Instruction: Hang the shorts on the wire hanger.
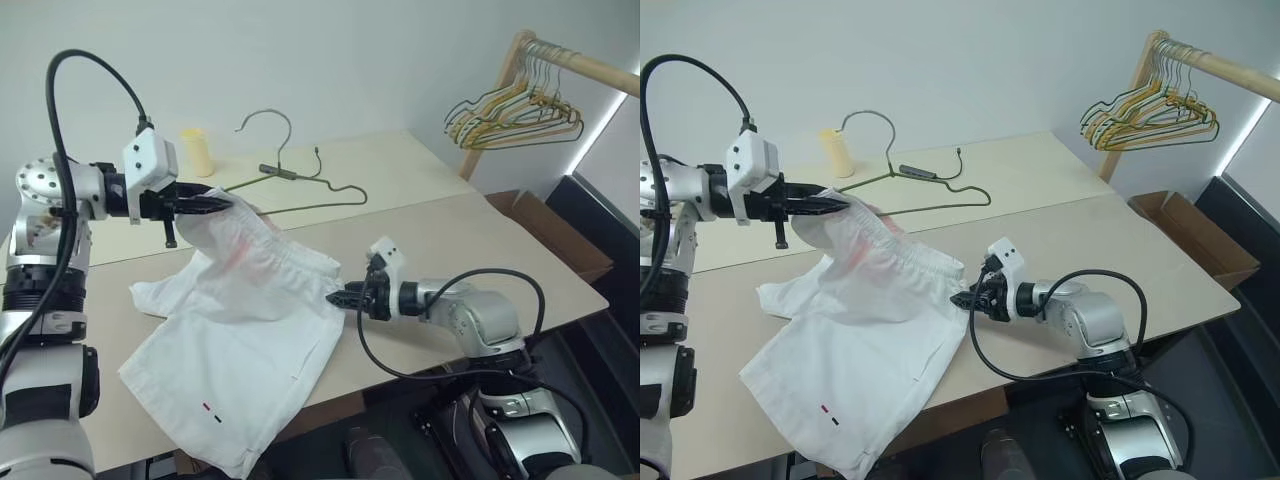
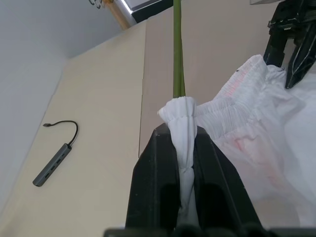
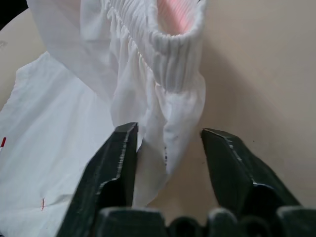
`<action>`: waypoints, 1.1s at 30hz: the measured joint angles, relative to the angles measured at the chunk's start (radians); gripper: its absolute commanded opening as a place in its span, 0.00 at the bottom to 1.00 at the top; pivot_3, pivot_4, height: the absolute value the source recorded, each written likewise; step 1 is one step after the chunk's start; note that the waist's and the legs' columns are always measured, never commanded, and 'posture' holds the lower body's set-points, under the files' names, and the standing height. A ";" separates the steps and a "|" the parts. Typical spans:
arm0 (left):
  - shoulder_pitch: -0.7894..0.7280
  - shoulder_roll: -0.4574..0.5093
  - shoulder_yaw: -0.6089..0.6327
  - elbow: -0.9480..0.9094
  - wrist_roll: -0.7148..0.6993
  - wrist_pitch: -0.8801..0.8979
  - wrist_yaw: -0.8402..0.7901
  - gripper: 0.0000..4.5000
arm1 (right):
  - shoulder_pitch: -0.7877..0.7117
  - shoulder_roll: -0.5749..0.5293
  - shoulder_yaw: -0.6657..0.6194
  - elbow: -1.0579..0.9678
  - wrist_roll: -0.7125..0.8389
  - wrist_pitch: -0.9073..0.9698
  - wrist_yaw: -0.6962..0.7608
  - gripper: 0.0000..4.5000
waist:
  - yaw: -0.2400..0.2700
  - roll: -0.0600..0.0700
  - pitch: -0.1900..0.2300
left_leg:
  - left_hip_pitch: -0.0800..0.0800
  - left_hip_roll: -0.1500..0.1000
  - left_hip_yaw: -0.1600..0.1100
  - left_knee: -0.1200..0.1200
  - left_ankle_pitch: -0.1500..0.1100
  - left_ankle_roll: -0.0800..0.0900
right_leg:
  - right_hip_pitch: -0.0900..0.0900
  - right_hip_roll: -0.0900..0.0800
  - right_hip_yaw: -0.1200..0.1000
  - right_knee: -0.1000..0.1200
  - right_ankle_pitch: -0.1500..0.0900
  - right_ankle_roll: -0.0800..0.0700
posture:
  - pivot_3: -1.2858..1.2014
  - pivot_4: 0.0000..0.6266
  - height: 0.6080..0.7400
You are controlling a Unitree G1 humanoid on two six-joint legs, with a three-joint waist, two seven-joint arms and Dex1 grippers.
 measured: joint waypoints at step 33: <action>0.182 0.109 0.050 -0.141 -0.107 0.045 -0.075 0.00 | -0.224 -0.177 -0.009 0.358 -0.130 -0.340 0.113 0.00 | -0.002 0.000 0.000 | 0.000 0.000 0.000 0.000 0.000 0.000 | 0.000 -0.001 0.000 0.000 0.000 0.000 | 0.45 0.00 1.00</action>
